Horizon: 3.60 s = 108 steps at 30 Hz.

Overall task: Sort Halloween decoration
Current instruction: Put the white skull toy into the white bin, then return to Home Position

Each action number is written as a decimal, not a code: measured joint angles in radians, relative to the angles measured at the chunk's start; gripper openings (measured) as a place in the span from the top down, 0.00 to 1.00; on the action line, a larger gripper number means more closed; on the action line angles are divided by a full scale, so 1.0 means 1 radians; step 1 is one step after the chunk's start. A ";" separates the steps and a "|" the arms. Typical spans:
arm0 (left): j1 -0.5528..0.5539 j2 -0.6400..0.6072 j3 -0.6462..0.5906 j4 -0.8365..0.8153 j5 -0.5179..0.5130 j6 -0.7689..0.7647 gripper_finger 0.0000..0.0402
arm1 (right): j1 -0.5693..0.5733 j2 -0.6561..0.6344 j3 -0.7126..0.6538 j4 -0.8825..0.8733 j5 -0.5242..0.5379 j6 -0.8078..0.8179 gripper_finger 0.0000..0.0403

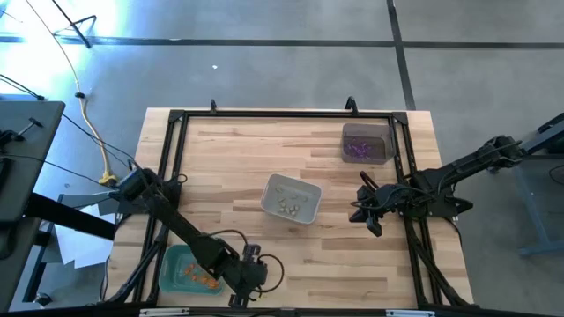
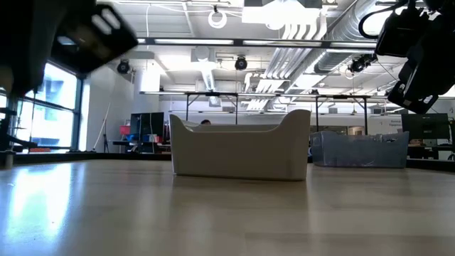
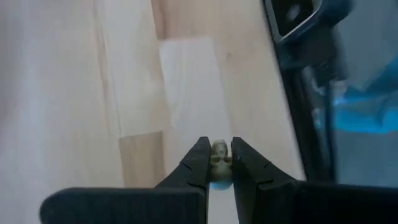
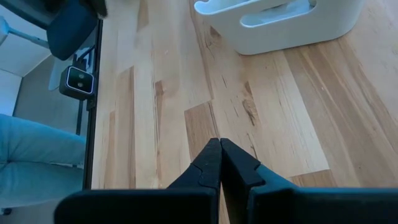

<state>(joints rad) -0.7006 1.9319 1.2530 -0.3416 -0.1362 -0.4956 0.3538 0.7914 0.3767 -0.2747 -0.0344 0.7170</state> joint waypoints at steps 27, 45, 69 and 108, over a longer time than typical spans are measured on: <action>0.202 -0.387 0.005 -0.070 -0.162 0.136 0.91 | 0.000 0.000 0.000 0.001 0.000 0.000 1.00; 0.617 -0.386 0.005 -0.065 -0.130 0.351 0.91 | 0.000 0.000 0.000 0.001 0.000 0.000 1.00; 0.637 -0.033 0.004 0.028 -0.077 0.184 0.91 | 0.000 -0.001 0.000 -0.006 0.000 0.000 1.00; 0.519 -0.397 0.004 -0.062 -0.252 -0.172 0.55 | 0.000 0.000 0.000 -0.014 0.000 0.000 1.00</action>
<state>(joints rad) -0.1813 1.5349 1.2572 -0.4034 -0.3885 -0.6679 0.3534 0.7914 0.3763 -0.2884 -0.0344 0.7170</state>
